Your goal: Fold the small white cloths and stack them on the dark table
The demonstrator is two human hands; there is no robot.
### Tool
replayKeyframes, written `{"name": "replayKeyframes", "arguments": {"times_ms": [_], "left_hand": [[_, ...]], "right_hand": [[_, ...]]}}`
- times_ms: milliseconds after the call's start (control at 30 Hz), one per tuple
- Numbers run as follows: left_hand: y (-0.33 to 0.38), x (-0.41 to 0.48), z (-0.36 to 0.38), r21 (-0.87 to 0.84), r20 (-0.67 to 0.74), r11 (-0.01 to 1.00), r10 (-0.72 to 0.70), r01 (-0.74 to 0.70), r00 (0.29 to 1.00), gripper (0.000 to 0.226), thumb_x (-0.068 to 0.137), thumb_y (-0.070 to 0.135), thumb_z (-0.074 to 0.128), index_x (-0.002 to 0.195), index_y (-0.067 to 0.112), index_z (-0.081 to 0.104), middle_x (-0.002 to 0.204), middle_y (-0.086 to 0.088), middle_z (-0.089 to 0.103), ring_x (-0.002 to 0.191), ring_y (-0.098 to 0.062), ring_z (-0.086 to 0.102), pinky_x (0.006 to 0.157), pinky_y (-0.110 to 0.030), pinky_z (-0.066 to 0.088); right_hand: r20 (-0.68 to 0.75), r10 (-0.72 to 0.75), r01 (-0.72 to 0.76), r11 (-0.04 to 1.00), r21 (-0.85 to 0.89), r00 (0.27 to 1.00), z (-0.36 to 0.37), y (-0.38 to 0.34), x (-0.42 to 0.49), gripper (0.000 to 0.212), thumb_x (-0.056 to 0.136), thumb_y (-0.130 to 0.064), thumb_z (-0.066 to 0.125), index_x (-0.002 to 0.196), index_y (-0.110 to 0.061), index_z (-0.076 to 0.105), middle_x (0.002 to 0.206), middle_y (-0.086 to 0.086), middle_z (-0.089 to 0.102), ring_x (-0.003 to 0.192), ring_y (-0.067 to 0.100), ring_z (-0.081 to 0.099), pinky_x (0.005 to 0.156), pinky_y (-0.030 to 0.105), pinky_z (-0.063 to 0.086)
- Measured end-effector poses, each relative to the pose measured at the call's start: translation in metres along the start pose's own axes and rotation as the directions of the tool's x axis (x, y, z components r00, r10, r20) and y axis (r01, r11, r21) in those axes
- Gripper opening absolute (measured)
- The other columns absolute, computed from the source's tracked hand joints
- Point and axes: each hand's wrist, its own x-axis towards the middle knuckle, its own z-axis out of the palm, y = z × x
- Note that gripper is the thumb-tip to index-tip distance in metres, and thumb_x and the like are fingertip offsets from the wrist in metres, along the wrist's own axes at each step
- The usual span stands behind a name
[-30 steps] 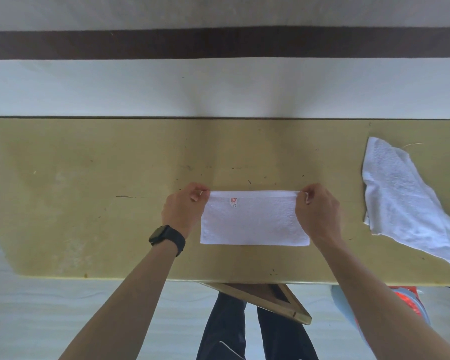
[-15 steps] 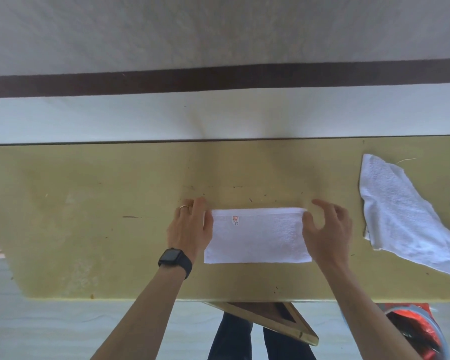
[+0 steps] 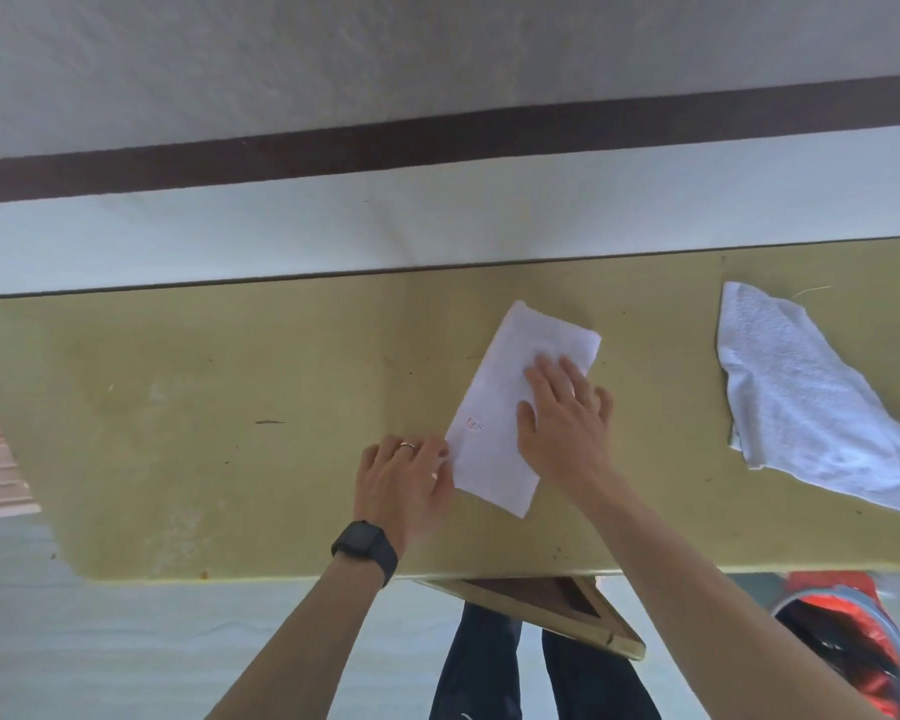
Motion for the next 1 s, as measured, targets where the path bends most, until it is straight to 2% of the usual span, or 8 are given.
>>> {"name": "replayKeyframes", "arguments": {"times_ms": [100, 300, 400, 467, 567, 633, 867, 1000], "left_hand": [[0.022, -0.018, 0.003, 0.039, 0.063, 0.998, 0.042, -0.045, 0.997, 0.023, 0.083, 0.039, 0.049, 0.089, 0.026, 0.067, 0.081, 0.007, 0.068, 0.079, -0.022, 0.061, 0.073, -0.035, 0.045], [0.018, -0.038, 0.017, 0.002, -0.079, 0.955, 0.296, -0.297, 0.952, 0.037, 0.084, 0.036, 0.063, 0.115, 0.016, 0.065, 0.131, -0.007, 0.059, 0.119, -0.028, 0.055, 0.099, -0.042, 0.044], [0.013, -0.052, 0.03, 0.0, 0.026, 0.901, 0.434, -0.434, 0.9, 0.058, 0.084, 0.051, 0.065, 0.125, 0.011, 0.063, 0.14, -0.007, 0.055, 0.13, -0.028, 0.05, 0.108, -0.048, 0.039], [0.015, -0.067, 0.033, 0.031, 0.072, 0.891, 0.449, -0.452, 0.89, 0.06, 0.081, 0.057, 0.066, 0.121, 0.012, 0.063, 0.135, -0.007, 0.058, 0.127, -0.028, 0.052, 0.108, -0.047, 0.037], [0.025, -0.091, 0.032, 0.128, -0.015, 0.876, 0.471, -0.466, 0.882, 0.024, 0.081, 0.022, 0.063, 0.105, 0.018, 0.064, 0.117, -0.004, 0.061, 0.111, -0.027, 0.053, 0.1, -0.042, 0.039], [0.031, -0.098, 0.028, 0.125, -0.029, 0.892, 0.441, -0.434, 0.897, 0.026, 0.077, 0.008, 0.054, 0.097, 0.021, 0.065, 0.107, 0.0, 0.06, 0.102, -0.025, 0.05, 0.09, -0.039, 0.043], [0.02, -0.096, 0.015, -0.025, 0.023, 0.864, 0.503, -0.503, 0.864, 0.033, 0.07, 0.001, 0.073, 0.095, 0.02, 0.066, 0.096, 0.003, 0.068, 0.091, -0.024, 0.059, 0.086, -0.033, 0.044], [0.024, -0.073, -0.012, -0.226, 0.076, 0.915, 0.357, -0.333, 0.931, 0.011, 0.085, 0.023, 0.07, 0.095, 0.023, 0.074, 0.08, 0.007, 0.07, 0.084, -0.019, 0.064, 0.078, -0.026, 0.046]], "right_hand": [[0.016, -0.157, 0.157, 0.985, -0.073, 0.988, 0.003, 0.002, 0.008, 0.053, 0.1, -0.033, 0.036, 0.152, -0.023, 0.03, 0.164, -0.009, 0.013, 0.152, 0.015, 0.001, 0.119, 0.046, 0.009], [-0.236, -0.299, 0.317, 0.947, 0.044, 0.925, 0.028, 0.04, -0.075, 0.036, 0.089, -0.031, 0.054, 0.121, -0.019, 0.065, 0.126, -0.002, 0.06, 0.118, 0.025, 0.055, 0.091, 0.041, 0.046], [-0.175, -0.403, 0.404, 0.914, -0.029, 0.899, 0.053, 0.056, -0.114, 0.056, 0.087, -0.044, 0.063, 0.133, -0.013, 0.06, 0.14, 0.001, 0.054, 0.13, 0.024, 0.05, 0.103, 0.043, 0.042], [-0.135, -0.424, 0.419, 0.906, -0.062, 0.896, 0.065, 0.062, -0.132, 0.066, 0.084, -0.053, 0.069, 0.134, -0.011, 0.059, 0.141, 0.004, 0.054, 0.132, 0.025, 0.048, 0.108, 0.044, 0.039], [-0.229, -0.471, 0.453, 0.882, -0.127, 0.852, 0.079, 0.066, -0.149, 0.043, 0.075, -0.015, 0.076, 0.117, -0.016, 0.064, 0.121, 0.003, 0.062, 0.117, 0.024, 0.052, 0.097, 0.037, 0.04], [-0.267, -0.484, 0.463, 0.875, -0.14, 0.833, 0.083, 0.065, -0.154, 0.035, 0.072, -0.004, 0.069, 0.104, -0.018, 0.065, 0.107, 0.001, 0.064, 0.106, 0.024, 0.053, 0.089, 0.035, 0.039], [-0.22, -0.525, 0.529, 0.848, -0.047, 0.822, 0.068, 0.073, -0.151, 0.013, 0.084, -0.014, 0.07, 0.096, -0.018, 0.068, 0.1, -0.003, 0.065, 0.094, 0.023, 0.059, 0.082, 0.031, 0.04], [-0.176, -0.414, 0.444, 0.875, 0.191, 0.893, 0.045, 0.076, -0.146, 0.025, 0.1, -0.035, 0.051, 0.101, -0.018, 0.069, 0.099, -0.008, 0.067, 0.088, 0.02, 0.057, 0.077, 0.031, 0.047]]}}
